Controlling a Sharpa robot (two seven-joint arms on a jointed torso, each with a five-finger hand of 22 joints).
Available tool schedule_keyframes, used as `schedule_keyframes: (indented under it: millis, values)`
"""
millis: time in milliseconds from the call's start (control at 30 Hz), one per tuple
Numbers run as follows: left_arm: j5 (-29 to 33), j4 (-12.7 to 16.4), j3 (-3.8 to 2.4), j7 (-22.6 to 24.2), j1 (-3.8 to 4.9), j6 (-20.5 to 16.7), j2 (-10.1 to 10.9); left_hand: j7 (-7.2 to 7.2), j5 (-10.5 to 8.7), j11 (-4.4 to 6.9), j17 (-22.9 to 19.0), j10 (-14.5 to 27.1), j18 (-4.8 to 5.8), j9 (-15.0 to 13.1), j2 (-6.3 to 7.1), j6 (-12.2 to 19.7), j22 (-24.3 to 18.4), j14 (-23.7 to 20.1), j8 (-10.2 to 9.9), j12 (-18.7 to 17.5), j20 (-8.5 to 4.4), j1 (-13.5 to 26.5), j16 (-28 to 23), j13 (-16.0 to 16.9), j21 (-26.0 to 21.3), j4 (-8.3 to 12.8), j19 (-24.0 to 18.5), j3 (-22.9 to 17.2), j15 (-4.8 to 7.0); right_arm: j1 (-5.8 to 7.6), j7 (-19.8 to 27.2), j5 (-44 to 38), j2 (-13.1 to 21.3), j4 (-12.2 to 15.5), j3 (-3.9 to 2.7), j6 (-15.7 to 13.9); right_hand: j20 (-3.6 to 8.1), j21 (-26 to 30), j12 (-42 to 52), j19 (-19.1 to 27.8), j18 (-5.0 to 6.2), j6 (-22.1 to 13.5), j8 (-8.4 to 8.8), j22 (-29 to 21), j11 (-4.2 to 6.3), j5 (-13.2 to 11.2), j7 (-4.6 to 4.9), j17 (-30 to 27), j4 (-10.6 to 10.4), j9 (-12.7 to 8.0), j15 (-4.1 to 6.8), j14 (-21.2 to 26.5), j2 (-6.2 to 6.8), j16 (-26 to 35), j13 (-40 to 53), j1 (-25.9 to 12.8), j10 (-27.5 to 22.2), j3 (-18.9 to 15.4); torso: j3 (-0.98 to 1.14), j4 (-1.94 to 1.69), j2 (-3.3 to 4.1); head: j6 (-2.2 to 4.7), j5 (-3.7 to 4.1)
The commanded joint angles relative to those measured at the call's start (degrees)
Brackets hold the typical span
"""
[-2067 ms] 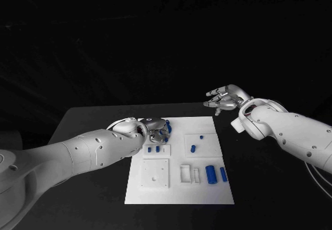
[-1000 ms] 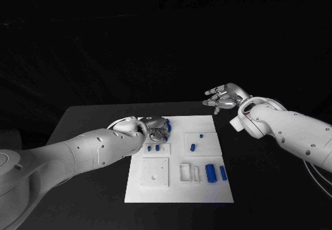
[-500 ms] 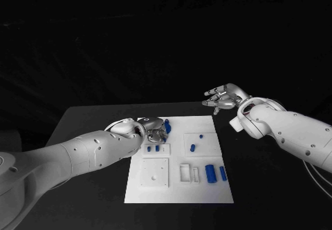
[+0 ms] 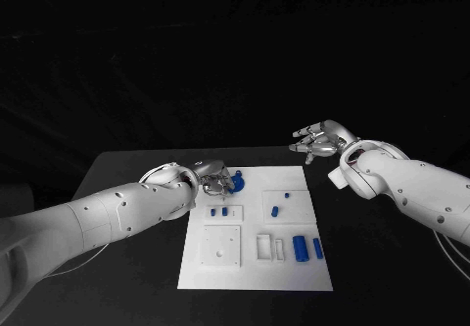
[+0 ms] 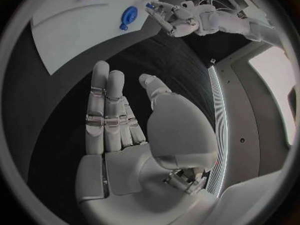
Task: Assemble the parts on the task board
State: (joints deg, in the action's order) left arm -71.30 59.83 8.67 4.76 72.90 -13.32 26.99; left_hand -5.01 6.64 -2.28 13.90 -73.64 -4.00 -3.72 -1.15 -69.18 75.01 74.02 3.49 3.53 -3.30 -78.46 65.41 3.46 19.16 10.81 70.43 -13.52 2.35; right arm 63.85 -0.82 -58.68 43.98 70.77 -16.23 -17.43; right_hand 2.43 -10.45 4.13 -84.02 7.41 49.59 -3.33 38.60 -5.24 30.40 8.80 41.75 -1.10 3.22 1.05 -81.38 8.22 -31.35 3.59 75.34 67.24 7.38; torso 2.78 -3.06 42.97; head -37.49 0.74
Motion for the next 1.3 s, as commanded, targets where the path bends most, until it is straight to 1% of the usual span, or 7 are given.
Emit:
schedule_keyframes:
  millis: [33,167,333,567,767,967,1300]
  values:
    - [4.7,1.1,-0.41,-1.5,0.48,1.8,1.1,-0.12,0.40,-0.04,0.0,-0.2,-0.87,-0.1,-0.58,-0.3,1.1,0.5,0.1,-0.2,-0.18,-0.1,0.2,-0.1,0.2,0.0,0.0,0.3,0.06,-0.01,0.5,0.2,0.2,0.1,-0.02,0.6,-0.44,-0.4,-0.3,-1.9,1.00,-0.1,0.08,-0.1,0.04,0.3,0.06,0.0,0.2,0.0,-0.17,0.0,-0.06,0.3,-0.1,-0.6,-0.4,-0.2,0.02,-0.04,-0.02,0.00,-0.14]
    - [5.4,2.1,-0.71,-2.0,0.94,2.6,2.7,-0.11,0.38,-0.02,0.0,-0.2,-0.87,-0.1,-0.60,-0.3,1.1,0.6,0.1,-0.2,-0.19,-0.1,0.2,-0.1,0.2,0.1,0.0,0.4,0.07,-0.01,0.4,0.3,0.4,0.2,-0.02,0.6,-0.44,-0.4,-0.3,-1.9,1.00,-0.1,0.08,-0.1,0.04,0.3,0.06,0.0,0.2,0.0,-0.17,0.0,-0.06,0.3,-0.1,-0.6,-0.4,-0.2,-0.01,-0.09,0.01,0.03,-0.14]
    - [5.2,2.7,-0.80,-2.5,1.11,3.9,3.8,-0.11,0.36,-0.01,0.0,-0.3,-0.86,-0.1,-0.62,-0.4,1.1,0.5,0.1,-0.2,-0.19,-0.2,0.2,-0.1,0.2,0.2,0.0,0.4,0.08,-0.01,0.4,0.3,0.5,0.2,-0.02,0.6,-0.44,-0.4,-0.3,-1.9,1.00,-0.1,0.08,-0.1,0.04,0.3,0.06,0.0,0.2,0.0,-0.17,0.0,-0.06,0.3,-0.1,-0.6,-0.4,-0.2,-0.06,0.00,0.08,-0.03,-0.32]
    - [4.0,2.5,-0.77,-2.4,1.13,4.9,4.3,-0.07,0.11,-0.03,0.0,-0.2,-0.81,-0.1,-0.66,-0.3,1.1,0.4,0.1,-0.2,-0.15,-0.1,0.0,-0.1,0.1,0.1,-0.2,0.8,0.05,-0.01,0.4,0.3,0.5,0.2,-0.02,0.7,-0.44,-0.5,-0.3,-1.9,1.02,0.0,0.08,-0.3,0.04,0.4,0.05,0.0,0.2,0.0,-0.17,0.0,-0.08,0.2,-0.1,-0.5,-0.4,-0.2,0.01,0.08,0.12,-0.06,-0.67]
    - [3.3,1.7,-0.48,-2.2,0.84,4.9,3.7,-0.09,0.09,-0.04,0.0,-0.1,-0.79,-0.1,-0.87,-0.3,1.0,0.5,0.1,-0.2,-0.16,-0.3,0.0,-0.1,0.0,-0.1,-0.1,1.1,0.05,-0.01,0.4,0.3,0.4,0.2,-0.02,0.7,-0.44,-0.6,-0.3,-1.9,1.03,0.0,0.07,-0.3,0.04,0.4,0.05,0.0,0.2,0.1,-0.17,0.0,-0.09,0.2,-0.1,-0.5,-0.5,-0.2,0.02,0.22,0.18,-0.12,-0.90]
    - [3.0,1.2,-0.12,-2.1,0.41,4.9,3.1,-0.08,0.28,-0.03,0.0,-0.2,-0.79,-0.1,-0.98,-0.3,1.0,0.5,0.1,-0.2,-0.17,-0.2,0.0,-0.1,0.0,-0.1,0.0,1.2,0.06,-0.01,0.5,0.3,0.2,0.2,-0.02,0.7,-0.44,-0.6,-0.3,-1.9,1.03,0.0,0.07,-0.3,0.04,0.4,0.05,0.0,0.2,0.1,-0.17,0.0,-0.09,0.2,-0.1,-0.5,-0.5,-0.2,0.09,0.27,0.17,-0.11,-0.76]
    - [2.6,0.5,0.73,-2.0,-0.22,5.5,2.5,-0.08,0.30,-0.01,0.0,-0.2,-0.79,-0.1,-1.00,-0.3,1.1,0.5,0.1,-0.2,-0.18,-0.3,0.0,-0.1,0.0,-0.1,0.0,1.2,0.07,-0.01,0.5,0.3,0.2,0.2,-0.02,0.7,-0.44,-0.6,-0.3,-1.9,1.03,0.0,0.07,-0.3,0.04,0.4,0.05,0.0,0.2,0.1,-0.17,0.0,-0.09,0.2,-0.1,-0.5,-0.5,-0.2,0.10,0.20,0.15,-0.32,-0.58]
